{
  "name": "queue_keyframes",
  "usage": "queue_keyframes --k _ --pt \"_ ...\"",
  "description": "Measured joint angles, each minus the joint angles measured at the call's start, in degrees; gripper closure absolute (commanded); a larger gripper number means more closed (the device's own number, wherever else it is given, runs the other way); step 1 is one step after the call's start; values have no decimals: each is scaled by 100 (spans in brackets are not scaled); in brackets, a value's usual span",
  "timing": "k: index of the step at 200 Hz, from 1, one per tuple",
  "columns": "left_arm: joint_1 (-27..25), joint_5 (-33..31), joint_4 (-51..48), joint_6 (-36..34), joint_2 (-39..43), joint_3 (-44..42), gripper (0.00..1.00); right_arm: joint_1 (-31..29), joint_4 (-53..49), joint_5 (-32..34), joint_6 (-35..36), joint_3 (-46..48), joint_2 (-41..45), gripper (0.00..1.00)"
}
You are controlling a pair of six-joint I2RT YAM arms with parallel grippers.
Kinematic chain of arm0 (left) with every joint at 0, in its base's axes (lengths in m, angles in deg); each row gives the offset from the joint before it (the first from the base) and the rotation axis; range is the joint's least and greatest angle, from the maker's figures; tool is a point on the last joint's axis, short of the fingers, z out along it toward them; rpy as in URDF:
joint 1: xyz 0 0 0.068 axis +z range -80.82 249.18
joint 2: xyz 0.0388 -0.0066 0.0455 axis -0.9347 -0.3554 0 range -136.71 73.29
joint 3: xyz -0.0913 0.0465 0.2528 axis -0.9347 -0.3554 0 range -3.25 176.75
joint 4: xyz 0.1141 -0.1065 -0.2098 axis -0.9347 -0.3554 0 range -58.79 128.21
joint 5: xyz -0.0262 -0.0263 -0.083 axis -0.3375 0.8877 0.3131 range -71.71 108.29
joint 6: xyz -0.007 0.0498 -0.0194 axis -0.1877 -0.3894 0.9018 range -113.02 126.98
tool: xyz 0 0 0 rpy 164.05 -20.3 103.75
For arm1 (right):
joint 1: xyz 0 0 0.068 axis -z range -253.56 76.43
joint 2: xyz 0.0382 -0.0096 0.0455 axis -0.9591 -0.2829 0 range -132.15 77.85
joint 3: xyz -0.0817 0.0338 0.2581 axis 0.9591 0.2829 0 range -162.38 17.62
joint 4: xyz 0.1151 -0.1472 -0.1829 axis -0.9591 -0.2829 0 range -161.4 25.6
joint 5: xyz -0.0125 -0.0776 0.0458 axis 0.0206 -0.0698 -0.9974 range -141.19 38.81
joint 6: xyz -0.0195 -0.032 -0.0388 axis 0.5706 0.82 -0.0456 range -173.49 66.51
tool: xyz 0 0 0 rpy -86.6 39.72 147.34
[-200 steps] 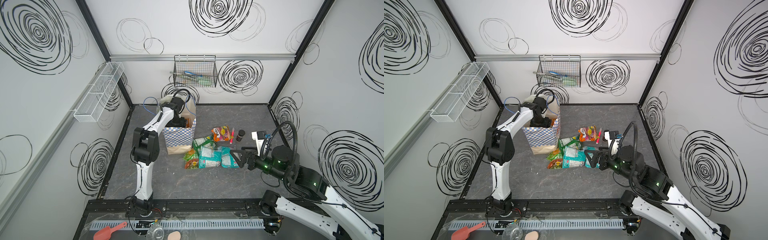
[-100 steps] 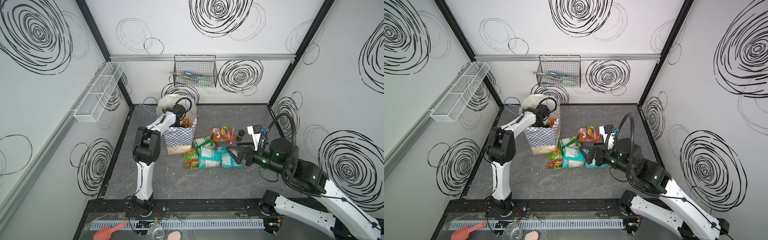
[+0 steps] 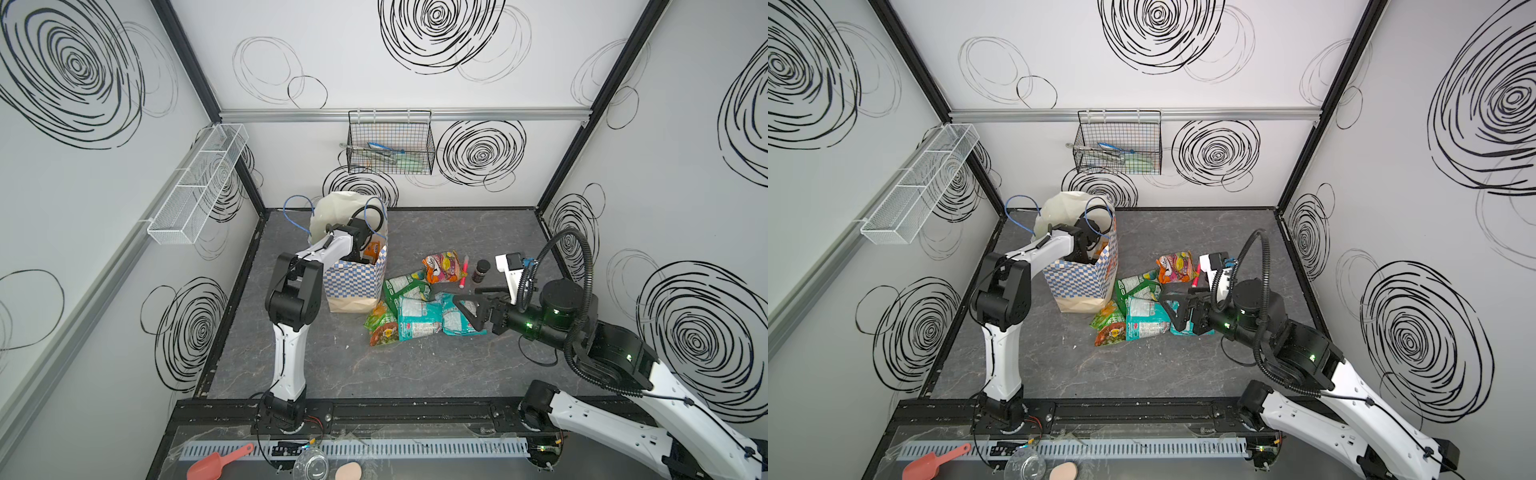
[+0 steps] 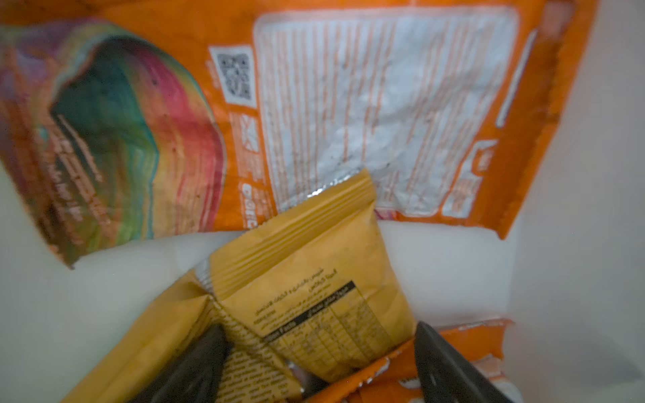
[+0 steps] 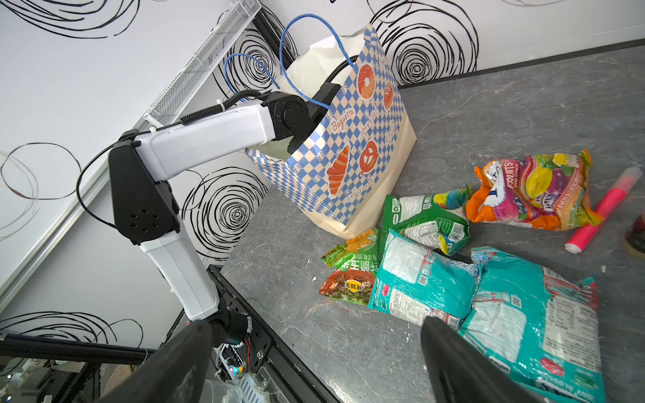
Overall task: Take the snacks out of the paper bag
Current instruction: 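Grasp the yellow snack packet inside the bag with the left gripper, then lift the yellow packet up out of the bag with the left gripper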
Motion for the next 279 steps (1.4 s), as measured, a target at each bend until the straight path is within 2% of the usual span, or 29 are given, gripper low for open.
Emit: queue_keyframes --k 29,49,74,97,129,158,180,183,279 --pt "0 -13 2 0 -4 0 14 -2 4 0 -2 13 24 3" --pt "2 -2 33 7 -35 -11 18 -4 4 -2 0 17 22 3" --pt "13 94 229 28 -35 -157 34 -4 2 2 -2 17 33 3" --pt "31 127 354 63 -31 -247 55 -4 7 9 -2 44 70 3" --pt "85 179 389 50 7 -282 70 -4 4 9 0 61 92 3" --pt "114 258 343 59 42 -282 89 -4 4 7 0 61 59 3" --pt "116 280 337 81 55 -282 96 -4 4 7 0 61 44 3" --pt "116 286 328 63 61 -282 100 -4 4 7 -2 61 44 3" --pt "120 437 389 55 435 -275 100 -9 4 7 -4 61 20 3"
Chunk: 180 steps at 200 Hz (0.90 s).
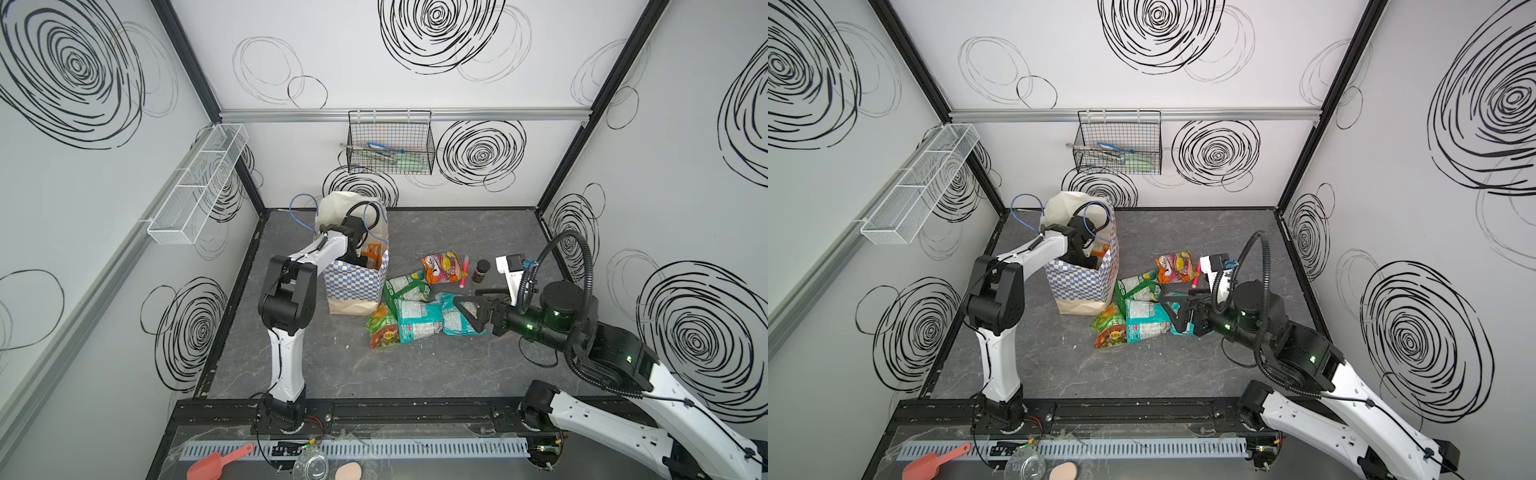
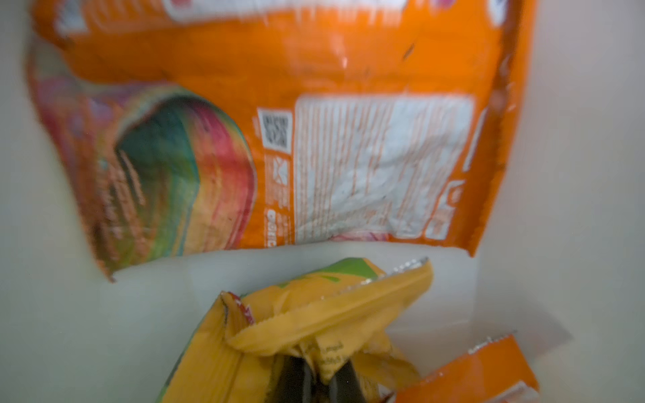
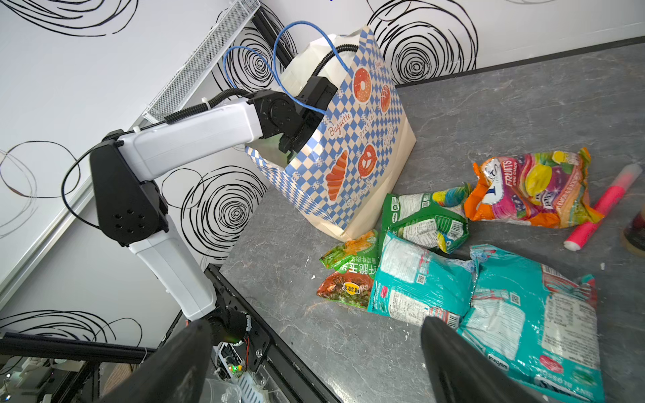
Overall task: Take the snacks out of the paper bag
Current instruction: 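Lift the yellow packet up out of the bag with the left gripper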
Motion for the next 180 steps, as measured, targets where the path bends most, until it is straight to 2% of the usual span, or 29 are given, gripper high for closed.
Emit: queue_keyframes --k 180 --pt "7 -107 22 15 800 586 100 -11 0 0 -2 0 -13 3"
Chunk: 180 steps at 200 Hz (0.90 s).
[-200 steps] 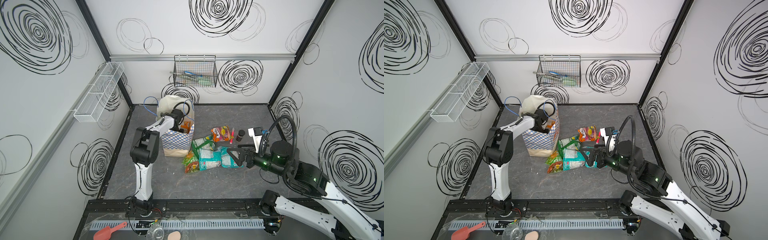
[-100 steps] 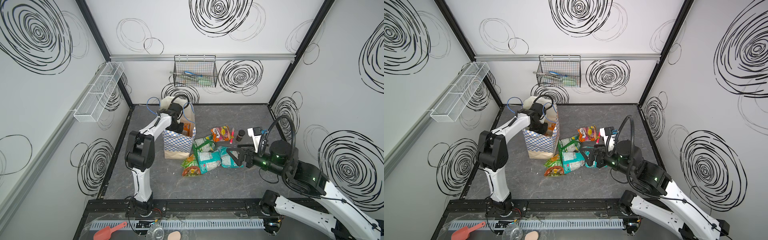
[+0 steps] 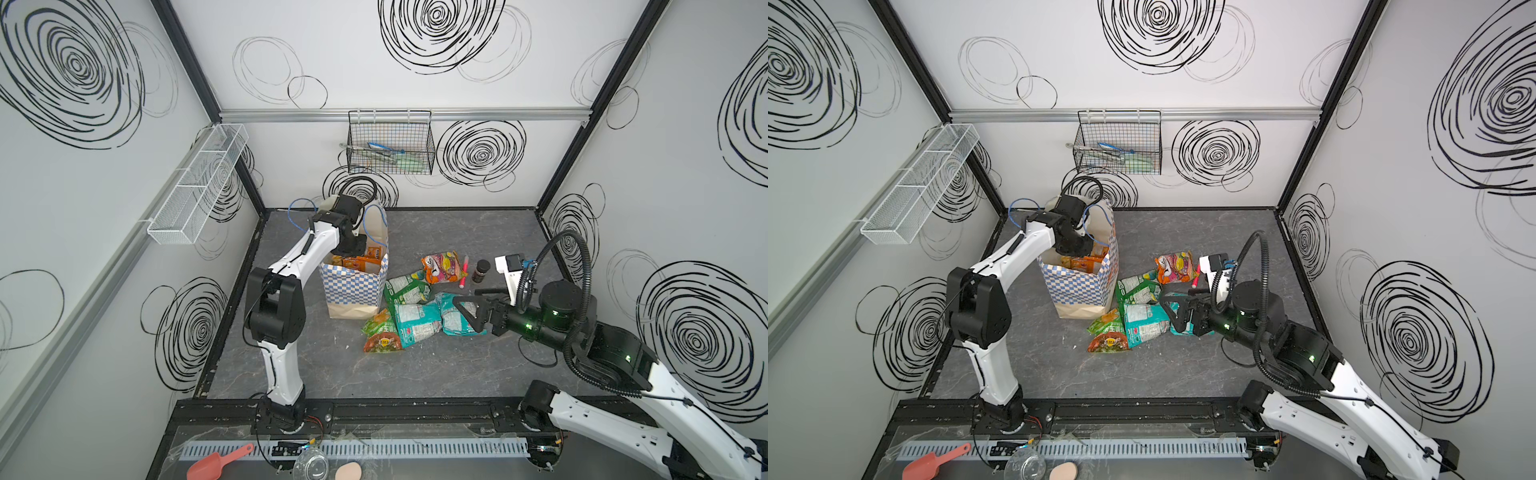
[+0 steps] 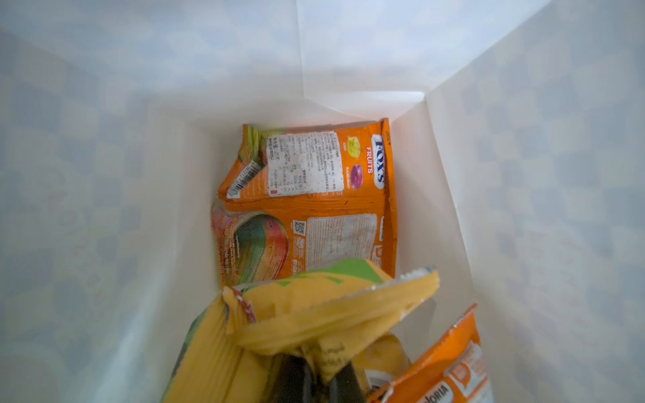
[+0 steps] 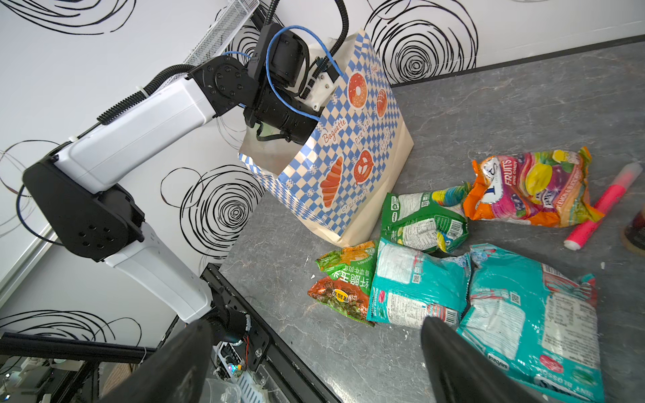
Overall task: Take the snacks out of the paper bag
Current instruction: 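Lift the yellow packet up out of the bag with the left gripper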
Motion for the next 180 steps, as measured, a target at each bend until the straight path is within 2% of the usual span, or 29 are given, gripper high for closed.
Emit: queue_keyframes --k 180 --pt "26 -118 4 103 918 507 100 -15 2 2 -20 2 2 3"
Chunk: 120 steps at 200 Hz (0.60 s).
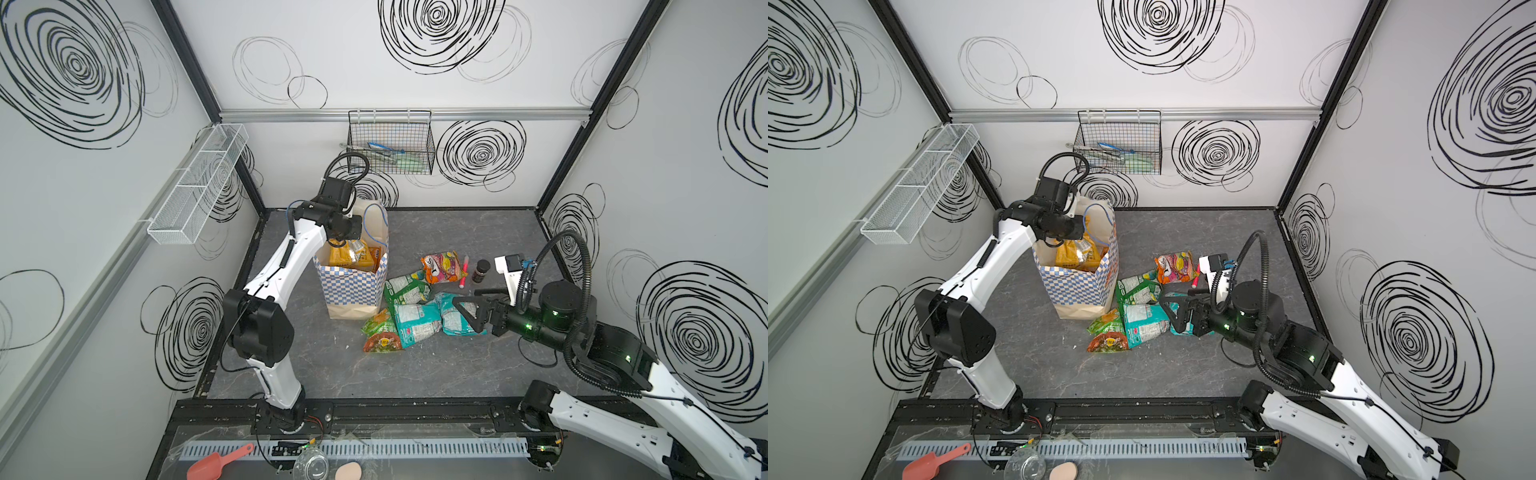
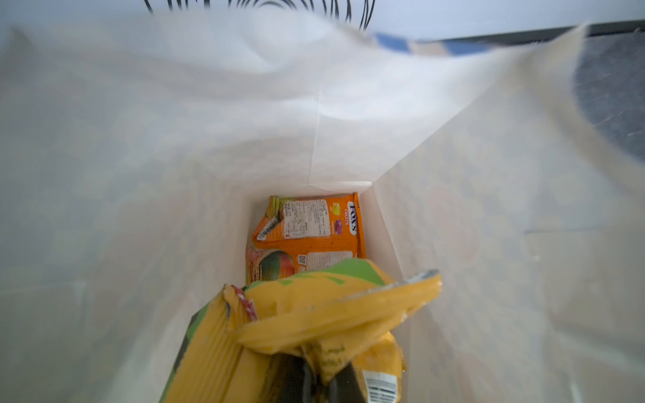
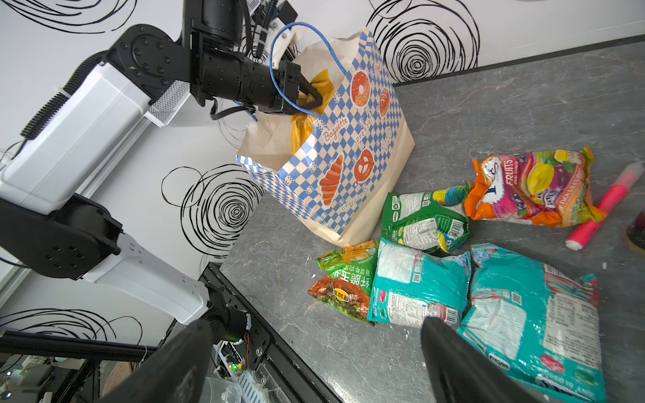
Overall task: Take the snacks out of the paper bag
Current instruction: 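Lift the yellow packet up out of the bag with the left gripper, then swing the yellow packet over the table beside the candy packet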
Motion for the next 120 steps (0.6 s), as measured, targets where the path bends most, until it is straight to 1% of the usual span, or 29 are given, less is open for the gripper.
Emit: queue_keyframes --k 27,90,120 --pt "2 -7 2 20 208 131 100 0 4 -2 -4 15 -2 3" --pt "26 -55 4 109 581 151 100 0 9 -2 -17 20 -2 3" --pt "26 -85 42 122 831 332 100 -7 42 -2 -17 26 -2 3"
